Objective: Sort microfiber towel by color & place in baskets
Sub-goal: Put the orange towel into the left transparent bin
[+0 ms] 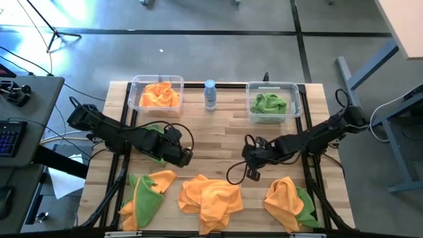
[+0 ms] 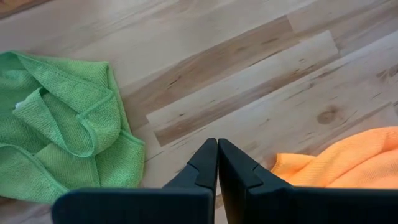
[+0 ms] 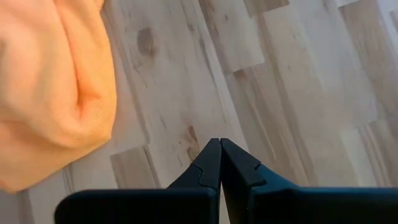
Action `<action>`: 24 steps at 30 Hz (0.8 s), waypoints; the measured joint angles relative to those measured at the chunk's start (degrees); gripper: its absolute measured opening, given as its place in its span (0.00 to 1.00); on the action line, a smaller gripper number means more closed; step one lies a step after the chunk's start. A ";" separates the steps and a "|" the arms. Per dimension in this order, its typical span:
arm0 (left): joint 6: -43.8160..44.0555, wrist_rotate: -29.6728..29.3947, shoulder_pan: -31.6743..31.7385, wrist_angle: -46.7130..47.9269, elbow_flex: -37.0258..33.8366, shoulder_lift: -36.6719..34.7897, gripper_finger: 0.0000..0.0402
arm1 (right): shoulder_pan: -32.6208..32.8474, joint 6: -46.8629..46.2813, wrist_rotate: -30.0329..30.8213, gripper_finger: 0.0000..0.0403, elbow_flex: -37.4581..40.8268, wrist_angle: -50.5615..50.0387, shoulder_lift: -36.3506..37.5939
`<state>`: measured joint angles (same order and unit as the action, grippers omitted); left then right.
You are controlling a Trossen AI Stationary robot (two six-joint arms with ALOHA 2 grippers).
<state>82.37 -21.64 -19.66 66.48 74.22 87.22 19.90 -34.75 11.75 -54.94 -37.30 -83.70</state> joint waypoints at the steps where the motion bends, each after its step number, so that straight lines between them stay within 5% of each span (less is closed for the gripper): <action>1: 0.00 -0.08 0.00 0.00 0.00 0.00 0.00 | 0.23 -0.32 0.03 0.00 0.00 -0.02 0.00; 24: -12.13 -2.52 0.02 -0.39 0.00 0.00 0.04 | 3.41 -6.42 1.05 0.00 0.00 2.62 0.00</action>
<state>70.24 -24.15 -19.64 66.08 74.22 87.22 23.31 -41.17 12.80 -54.94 -34.68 -83.70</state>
